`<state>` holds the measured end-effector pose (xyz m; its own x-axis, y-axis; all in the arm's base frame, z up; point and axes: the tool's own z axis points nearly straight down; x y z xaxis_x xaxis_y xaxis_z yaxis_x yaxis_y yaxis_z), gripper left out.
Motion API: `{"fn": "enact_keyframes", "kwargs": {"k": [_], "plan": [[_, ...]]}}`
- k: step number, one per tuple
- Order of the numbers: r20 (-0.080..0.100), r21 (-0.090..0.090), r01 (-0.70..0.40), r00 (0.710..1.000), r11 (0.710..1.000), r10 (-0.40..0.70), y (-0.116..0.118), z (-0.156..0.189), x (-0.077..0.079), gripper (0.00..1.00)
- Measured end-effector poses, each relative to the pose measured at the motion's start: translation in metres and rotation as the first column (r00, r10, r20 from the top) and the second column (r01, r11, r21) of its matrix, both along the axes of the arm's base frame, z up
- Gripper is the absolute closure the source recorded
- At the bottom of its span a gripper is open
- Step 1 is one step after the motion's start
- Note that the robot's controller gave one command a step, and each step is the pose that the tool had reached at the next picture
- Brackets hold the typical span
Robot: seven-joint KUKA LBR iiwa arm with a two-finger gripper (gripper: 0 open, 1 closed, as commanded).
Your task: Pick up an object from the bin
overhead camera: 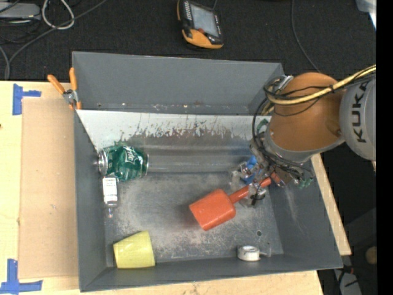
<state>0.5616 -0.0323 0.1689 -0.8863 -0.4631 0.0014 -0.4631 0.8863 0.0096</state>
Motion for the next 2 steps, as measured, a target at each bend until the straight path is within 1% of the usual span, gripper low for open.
{"fn": "enact_keyframes", "kwargs": {"k": [1,2], "plan": [[0.001,0.0,0.004,1.0,1.0,-0.004,-0.001,0.029,-0.004,1.0],[0.009,0.0,0.027,1.0,1.0,-0.027,0.002,0.101,-0.002,1.0]]}}
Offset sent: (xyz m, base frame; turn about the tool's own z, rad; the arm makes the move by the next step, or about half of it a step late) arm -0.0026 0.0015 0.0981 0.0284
